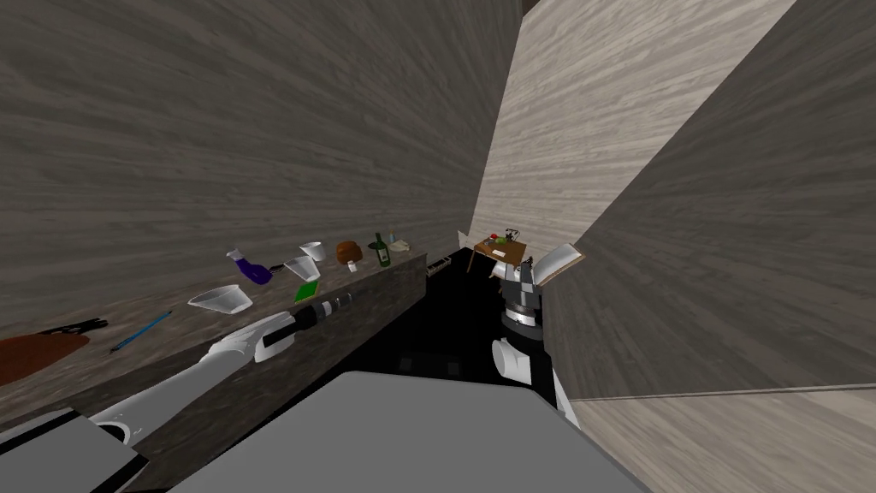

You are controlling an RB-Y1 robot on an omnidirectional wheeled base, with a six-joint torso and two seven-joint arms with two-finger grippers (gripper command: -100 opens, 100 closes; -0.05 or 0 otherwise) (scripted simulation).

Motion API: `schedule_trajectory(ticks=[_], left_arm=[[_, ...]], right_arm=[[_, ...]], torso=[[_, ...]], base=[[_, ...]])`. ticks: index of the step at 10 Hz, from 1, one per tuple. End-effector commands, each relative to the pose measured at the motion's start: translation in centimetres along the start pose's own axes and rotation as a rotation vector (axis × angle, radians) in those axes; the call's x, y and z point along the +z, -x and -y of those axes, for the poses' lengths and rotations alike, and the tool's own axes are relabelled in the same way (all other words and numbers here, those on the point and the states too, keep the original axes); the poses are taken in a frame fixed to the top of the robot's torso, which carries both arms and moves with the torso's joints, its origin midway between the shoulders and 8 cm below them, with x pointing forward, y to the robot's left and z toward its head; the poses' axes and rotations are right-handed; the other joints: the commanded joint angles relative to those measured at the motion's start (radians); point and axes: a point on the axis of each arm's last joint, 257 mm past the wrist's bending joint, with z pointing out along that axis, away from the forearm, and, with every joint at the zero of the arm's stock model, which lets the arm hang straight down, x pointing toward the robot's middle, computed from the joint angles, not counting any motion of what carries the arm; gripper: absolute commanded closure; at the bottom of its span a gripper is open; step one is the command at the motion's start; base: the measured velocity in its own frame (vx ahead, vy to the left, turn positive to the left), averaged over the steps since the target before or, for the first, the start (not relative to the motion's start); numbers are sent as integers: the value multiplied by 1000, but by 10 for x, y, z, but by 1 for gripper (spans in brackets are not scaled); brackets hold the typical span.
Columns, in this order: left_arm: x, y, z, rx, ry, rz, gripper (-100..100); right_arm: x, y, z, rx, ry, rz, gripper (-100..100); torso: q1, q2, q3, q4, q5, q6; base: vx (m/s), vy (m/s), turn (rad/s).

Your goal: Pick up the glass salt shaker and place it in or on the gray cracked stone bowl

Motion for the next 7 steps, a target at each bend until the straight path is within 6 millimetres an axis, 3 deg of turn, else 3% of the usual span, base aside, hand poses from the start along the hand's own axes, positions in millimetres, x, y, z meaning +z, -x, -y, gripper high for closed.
schedule_trajectory(ticks=[1, 7], left_arm=[[-10, 16, -22, 27, 57, -8, -100], [-38, 38, -69, 58, 188, -19, -100]], right_arm=[[0, 0, 0, 0, 0, 0, 0], [0, 0, 0, 0, 0, 0, 0]], torso=[[0, 0, 0, 0, 0, 0], [-1, 0, 0, 0, 0, 0]], base=[[79, 50, -132], [58, 34, -69]])
